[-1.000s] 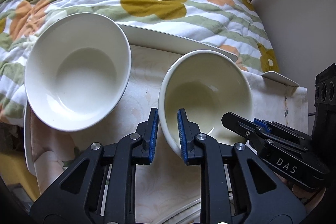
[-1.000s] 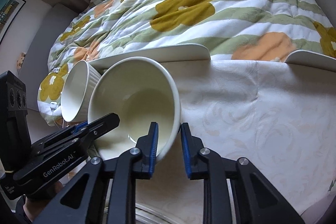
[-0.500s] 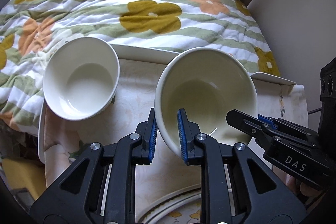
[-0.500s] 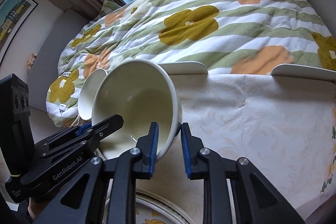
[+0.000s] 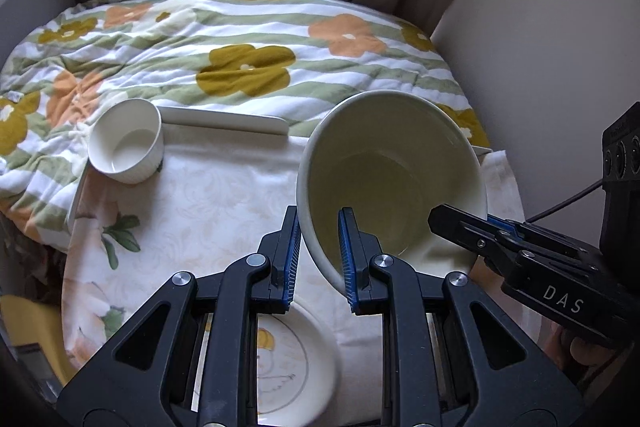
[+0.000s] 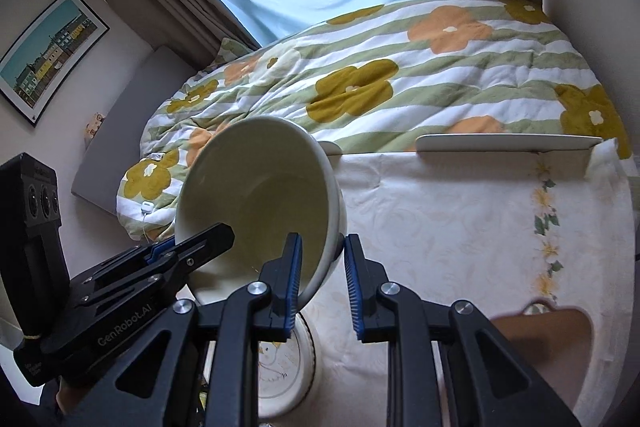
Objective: Organize plates and bowls
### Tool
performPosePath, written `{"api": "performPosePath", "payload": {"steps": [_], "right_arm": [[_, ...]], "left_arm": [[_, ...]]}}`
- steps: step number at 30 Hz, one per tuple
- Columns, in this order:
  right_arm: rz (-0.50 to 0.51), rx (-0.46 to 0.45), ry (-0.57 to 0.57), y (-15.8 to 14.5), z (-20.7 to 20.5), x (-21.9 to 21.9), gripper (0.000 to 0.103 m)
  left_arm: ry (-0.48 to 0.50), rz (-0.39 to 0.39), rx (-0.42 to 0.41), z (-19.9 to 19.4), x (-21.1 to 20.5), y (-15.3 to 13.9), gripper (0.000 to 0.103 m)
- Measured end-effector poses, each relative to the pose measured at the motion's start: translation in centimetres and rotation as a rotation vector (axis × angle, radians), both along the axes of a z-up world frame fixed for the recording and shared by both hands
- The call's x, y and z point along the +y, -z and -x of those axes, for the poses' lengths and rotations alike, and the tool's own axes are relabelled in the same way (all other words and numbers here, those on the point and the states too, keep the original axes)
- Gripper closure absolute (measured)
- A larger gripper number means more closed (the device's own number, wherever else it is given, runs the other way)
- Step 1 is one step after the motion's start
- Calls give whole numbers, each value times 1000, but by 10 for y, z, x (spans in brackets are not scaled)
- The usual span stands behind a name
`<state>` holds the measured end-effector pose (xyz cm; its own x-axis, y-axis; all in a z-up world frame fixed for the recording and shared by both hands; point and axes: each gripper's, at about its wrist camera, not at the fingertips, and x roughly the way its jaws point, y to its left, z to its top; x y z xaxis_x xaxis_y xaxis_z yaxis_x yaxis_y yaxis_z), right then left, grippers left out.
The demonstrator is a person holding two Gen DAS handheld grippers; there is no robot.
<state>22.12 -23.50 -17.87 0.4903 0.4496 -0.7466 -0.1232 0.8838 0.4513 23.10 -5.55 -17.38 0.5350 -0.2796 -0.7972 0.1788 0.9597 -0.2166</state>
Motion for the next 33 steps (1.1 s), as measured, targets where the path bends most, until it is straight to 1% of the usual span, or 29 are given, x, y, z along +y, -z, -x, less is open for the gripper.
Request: {"api": "performPosePath", "payload": {"steps": [5,9,12,17,22,26,33], "right_arm": [[5,-29,17,-14,41,-46,83],[12,-23,47,-17,70,-82,83],[14,1,77,-12,89,-106,83],[11,62,138,8,109,-138,83],[17,125,177,34,118,-154,83],[9,184,205,57,120,-161,83],[3,242,231,84,121,-159,83]], "left_arm": [[21,5,-32,44,-50,-15,86],[56,17,-19,70,-89,-18,86],[99,26,9,82,-113,-13,86],[168,9,75,91,-151,9,86],[240,-29,141,90,-178,39,86],[268,-47,199,85,-187,62,86],[315,-106,241,78,-195,93,86]]}}
